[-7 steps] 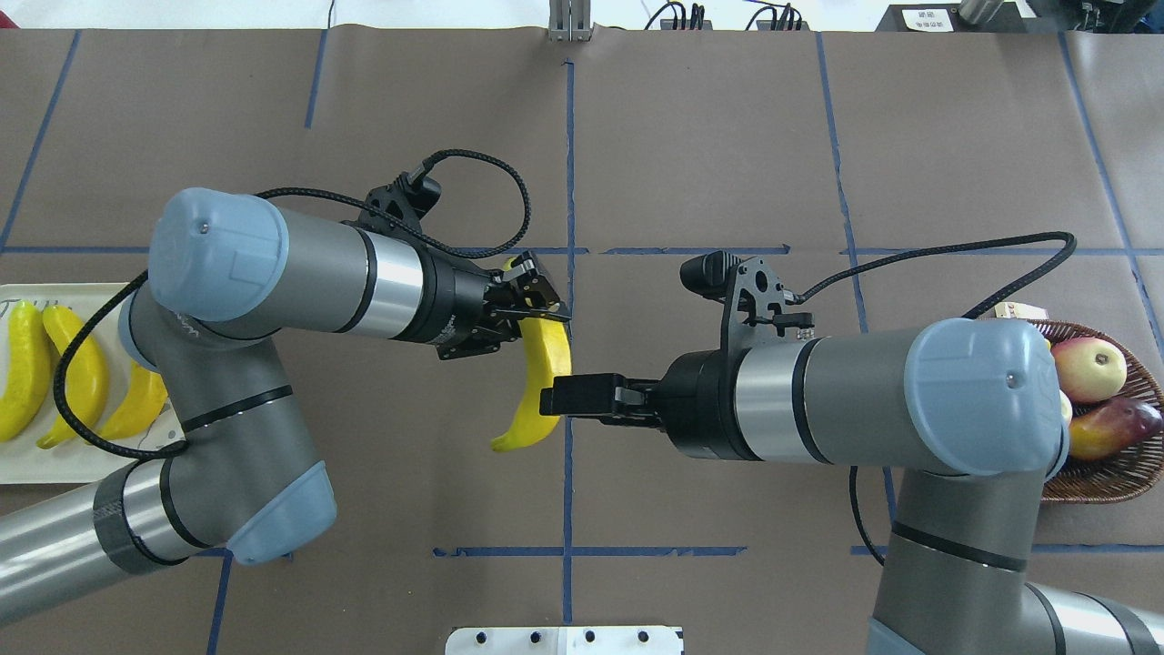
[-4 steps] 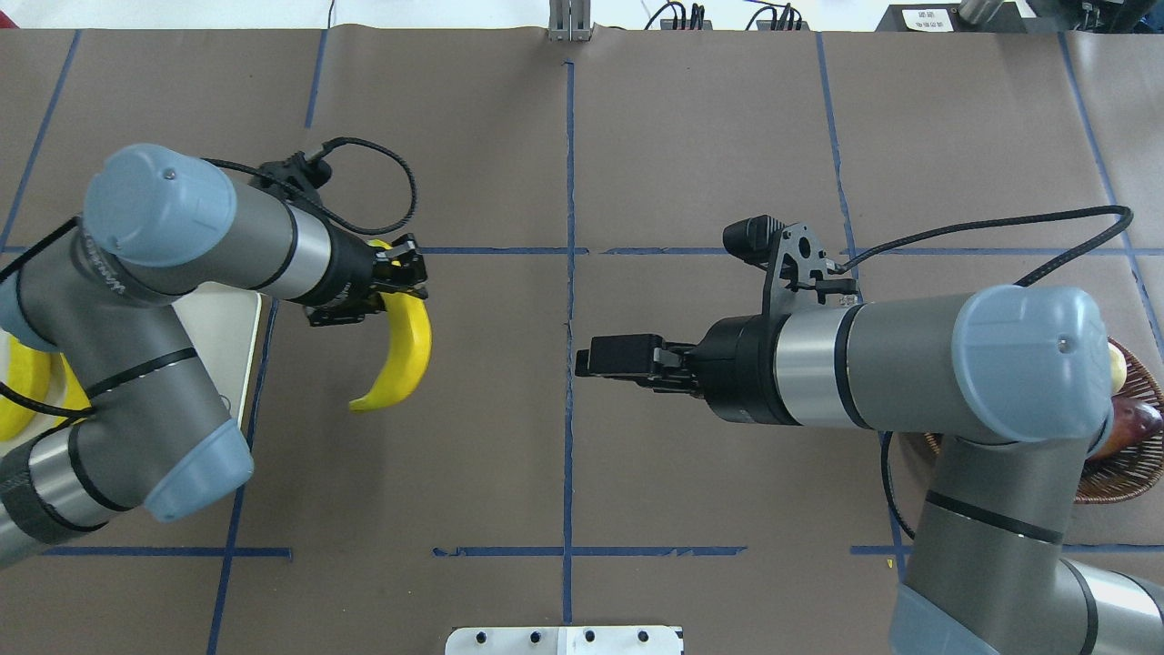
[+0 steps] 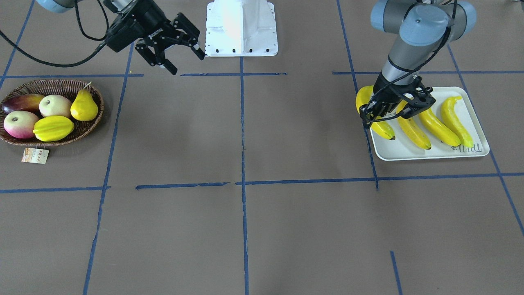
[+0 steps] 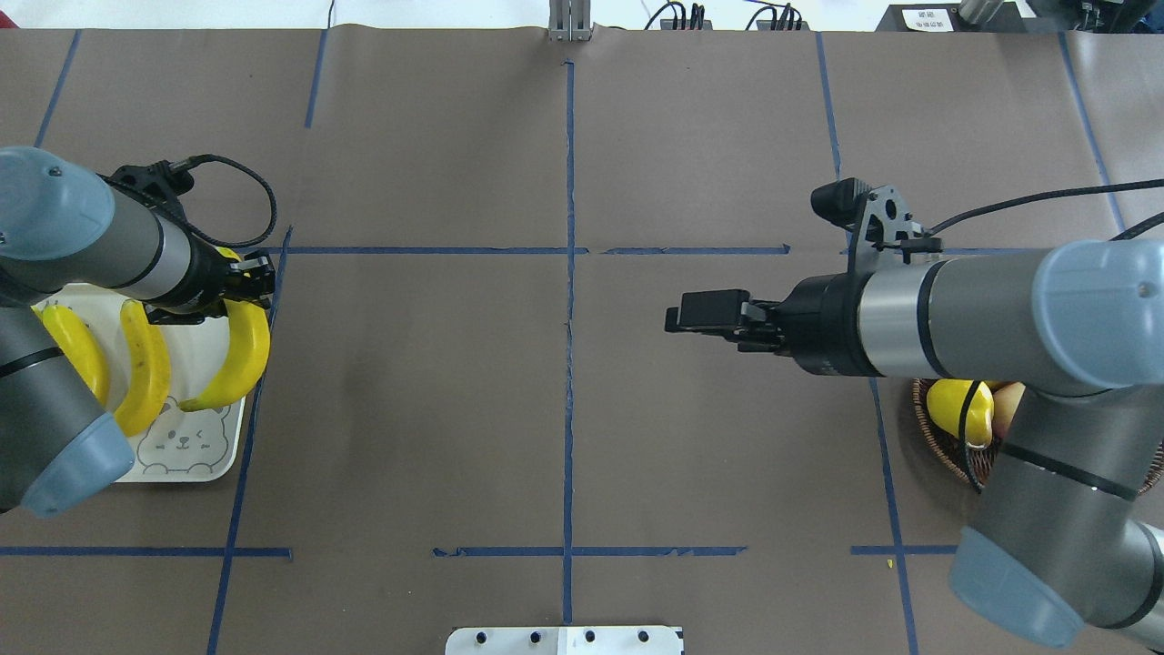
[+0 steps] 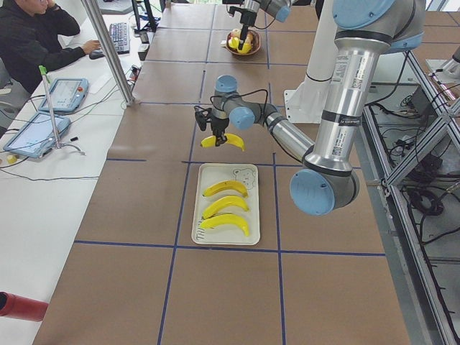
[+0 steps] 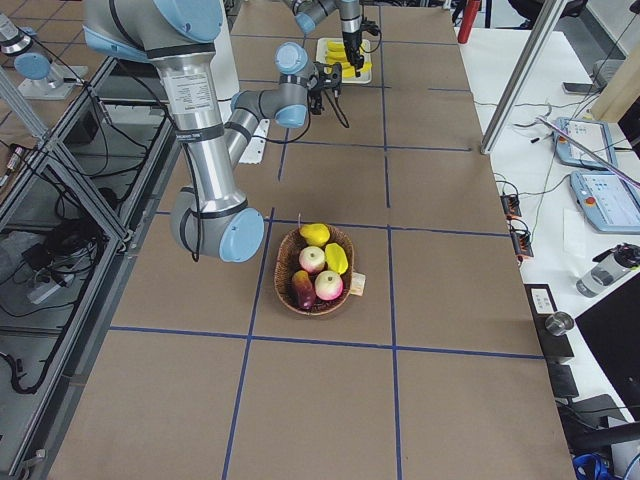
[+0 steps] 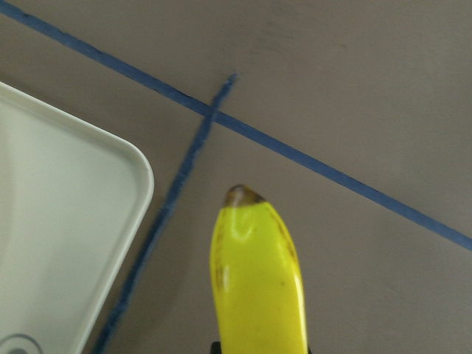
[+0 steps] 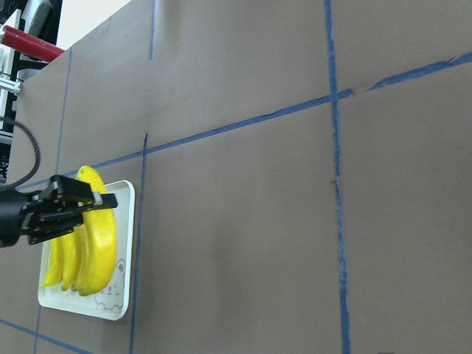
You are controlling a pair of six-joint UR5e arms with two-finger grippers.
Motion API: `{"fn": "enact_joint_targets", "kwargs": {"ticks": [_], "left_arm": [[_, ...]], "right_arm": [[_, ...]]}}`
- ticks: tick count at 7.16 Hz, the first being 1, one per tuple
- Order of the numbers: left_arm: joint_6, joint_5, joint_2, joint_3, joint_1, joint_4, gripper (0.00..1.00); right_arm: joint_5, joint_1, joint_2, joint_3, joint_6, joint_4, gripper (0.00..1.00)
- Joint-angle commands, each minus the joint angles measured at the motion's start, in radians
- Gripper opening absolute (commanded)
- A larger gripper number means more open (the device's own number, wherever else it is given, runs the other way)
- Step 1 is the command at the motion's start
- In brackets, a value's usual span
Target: Transfer all bananas from basket to plate
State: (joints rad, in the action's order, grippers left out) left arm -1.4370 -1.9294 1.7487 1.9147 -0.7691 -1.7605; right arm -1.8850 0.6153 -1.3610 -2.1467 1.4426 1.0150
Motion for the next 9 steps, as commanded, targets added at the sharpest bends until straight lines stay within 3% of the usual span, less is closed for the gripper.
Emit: {"fn": "enact_joint_targets", "kwargs": {"ticks": [1, 3, 5, 6, 7, 9], "left_arm": [[0.043, 0.001, -0.031, -0.045, -0.012, -0.004, 0.0], [0.043, -0.002, -0.055, -0.057, -0.01, -0.01, 0.0], [0.044, 0.0, -0.061, -0.091, -0.01, -0.01, 0.0], [0.05, 0.001, -0.072, -0.098, -0.007, -0.01, 0.12], [0.126, 0.0, -0.093, -0.101, -0.01, -0.019, 0.99], [0.142, 0.033, -0.1, -0.071, -0.015, -0.025, 1.0]], "right_arm": [[-0.191, 0.234, -0.073, 0.028, -0.24, 0.092, 1.0], [-0.29, 0.409, -0.098, 0.037, -0.64, 0.341, 1.0], [-0.325, 0.519, -0.101, 0.045, -0.895, 0.521, 1.0], [-0.327, 0.544, -0.105, 0.047, -0.968, 0.557, 1.0], [-0.333, 0.572, -0.106, 0.056, -0.981, 0.571, 1.0], [-0.356, 0.61, -0.136, 0.071, -1.046, 0.571, 1.0]]}}
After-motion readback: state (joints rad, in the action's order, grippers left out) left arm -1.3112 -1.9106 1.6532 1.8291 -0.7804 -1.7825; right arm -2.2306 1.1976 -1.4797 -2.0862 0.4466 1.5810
